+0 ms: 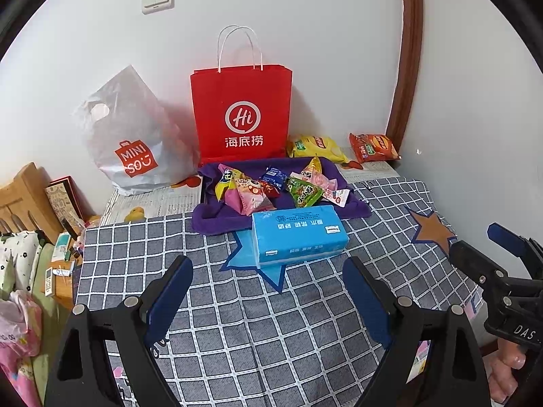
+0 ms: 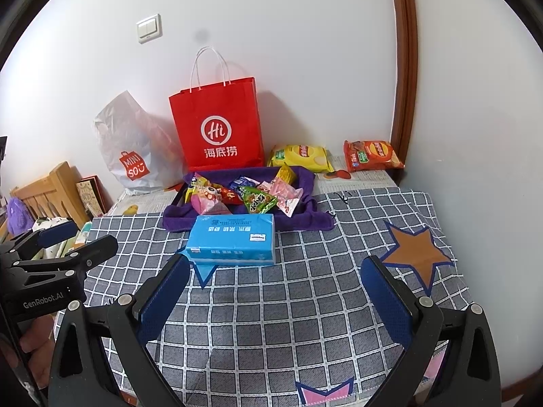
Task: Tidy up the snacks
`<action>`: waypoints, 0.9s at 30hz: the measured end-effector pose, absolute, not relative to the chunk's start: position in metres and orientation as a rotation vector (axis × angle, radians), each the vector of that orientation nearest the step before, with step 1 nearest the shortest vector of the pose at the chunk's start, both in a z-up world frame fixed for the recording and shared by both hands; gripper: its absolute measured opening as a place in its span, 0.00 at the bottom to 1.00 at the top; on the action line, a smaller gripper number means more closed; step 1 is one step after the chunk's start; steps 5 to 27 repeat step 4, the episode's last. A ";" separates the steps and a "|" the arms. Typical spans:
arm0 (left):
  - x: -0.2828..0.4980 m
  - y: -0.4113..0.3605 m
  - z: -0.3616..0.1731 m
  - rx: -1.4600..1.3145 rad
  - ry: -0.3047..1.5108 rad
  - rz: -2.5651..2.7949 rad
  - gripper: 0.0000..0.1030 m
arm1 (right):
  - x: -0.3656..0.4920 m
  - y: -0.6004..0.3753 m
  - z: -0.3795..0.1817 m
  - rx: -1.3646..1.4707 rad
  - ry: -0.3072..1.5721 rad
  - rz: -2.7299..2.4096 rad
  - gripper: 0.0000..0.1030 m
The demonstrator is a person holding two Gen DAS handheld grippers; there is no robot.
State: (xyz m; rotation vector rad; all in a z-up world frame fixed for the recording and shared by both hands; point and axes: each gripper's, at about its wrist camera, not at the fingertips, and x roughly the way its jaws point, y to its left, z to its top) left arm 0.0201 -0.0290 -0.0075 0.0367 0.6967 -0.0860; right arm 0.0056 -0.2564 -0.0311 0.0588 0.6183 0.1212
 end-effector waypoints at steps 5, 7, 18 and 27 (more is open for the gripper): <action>0.022 -0.027 -0.009 0.035 0.693 -0.083 0.87 | 0.007 -0.255 -0.029 0.056 0.609 0.126 0.97; 0.022 -0.027 -0.009 0.035 0.693 -0.083 0.87 | 0.007 -0.255 -0.029 0.056 0.609 0.126 0.97; 0.022 -0.027 -0.009 0.035 0.693 -0.083 0.87 | 0.007 -0.255 -0.029 0.056 0.609 0.126 0.97; 0.022 -0.027 -0.009 0.035 0.693 -0.083 0.87 | 0.007 -0.255 -0.029 0.056 0.609 0.126 0.97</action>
